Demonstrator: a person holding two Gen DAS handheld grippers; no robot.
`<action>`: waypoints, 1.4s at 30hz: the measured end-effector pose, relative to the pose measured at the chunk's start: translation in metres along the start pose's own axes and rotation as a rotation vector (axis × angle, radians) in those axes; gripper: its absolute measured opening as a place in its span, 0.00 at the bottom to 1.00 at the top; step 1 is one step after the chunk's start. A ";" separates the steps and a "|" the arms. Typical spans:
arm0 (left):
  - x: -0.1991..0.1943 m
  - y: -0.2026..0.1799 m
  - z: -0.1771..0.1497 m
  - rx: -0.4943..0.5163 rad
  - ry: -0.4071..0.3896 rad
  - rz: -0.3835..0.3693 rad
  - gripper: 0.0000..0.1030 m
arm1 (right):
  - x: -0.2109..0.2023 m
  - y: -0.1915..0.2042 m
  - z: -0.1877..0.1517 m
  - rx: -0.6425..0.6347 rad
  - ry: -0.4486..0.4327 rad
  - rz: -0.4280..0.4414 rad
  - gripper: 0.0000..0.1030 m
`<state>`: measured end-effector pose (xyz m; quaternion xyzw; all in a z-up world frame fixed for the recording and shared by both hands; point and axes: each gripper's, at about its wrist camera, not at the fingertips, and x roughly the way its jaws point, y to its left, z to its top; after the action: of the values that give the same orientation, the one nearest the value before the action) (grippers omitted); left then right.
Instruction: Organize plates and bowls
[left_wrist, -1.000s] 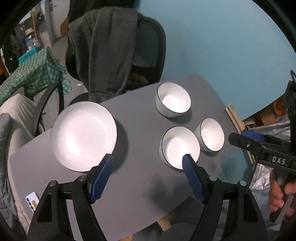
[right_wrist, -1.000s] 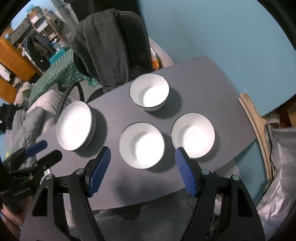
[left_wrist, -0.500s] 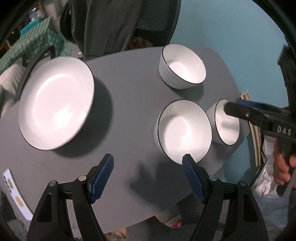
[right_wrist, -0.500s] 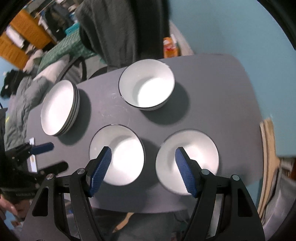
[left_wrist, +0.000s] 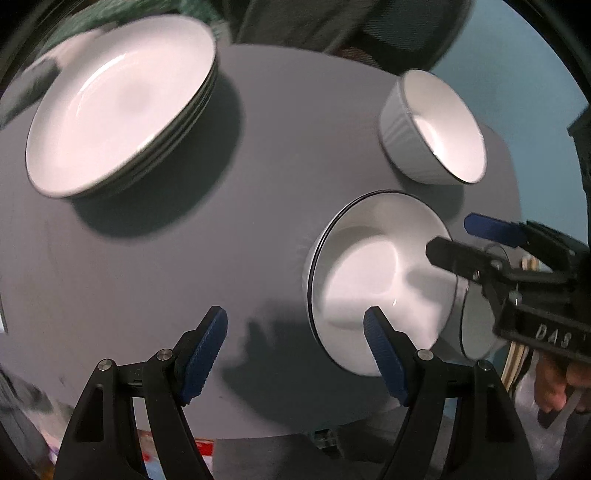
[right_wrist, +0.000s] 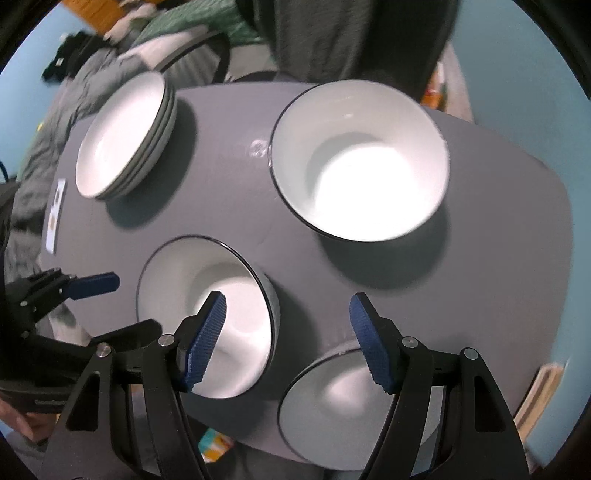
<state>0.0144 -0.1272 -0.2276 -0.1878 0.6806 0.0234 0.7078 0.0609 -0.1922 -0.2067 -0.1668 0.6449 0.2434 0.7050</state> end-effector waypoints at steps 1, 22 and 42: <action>0.004 0.002 -0.003 -0.033 0.001 0.002 0.75 | 0.002 0.000 -0.001 -0.016 0.007 0.002 0.69; 0.027 0.024 -0.030 -0.315 0.010 -0.019 0.32 | 0.036 0.014 0.005 -0.196 0.136 0.055 0.33; 0.019 0.026 -0.044 -0.280 0.001 -0.023 0.08 | 0.031 0.021 0.007 -0.141 0.136 0.060 0.08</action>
<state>-0.0332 -0.1205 -0.2522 -0.2923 0.6687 0.1098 0.6747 0.0564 -0.1675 -0.2353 -0.2129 0.6773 0.2971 0.6384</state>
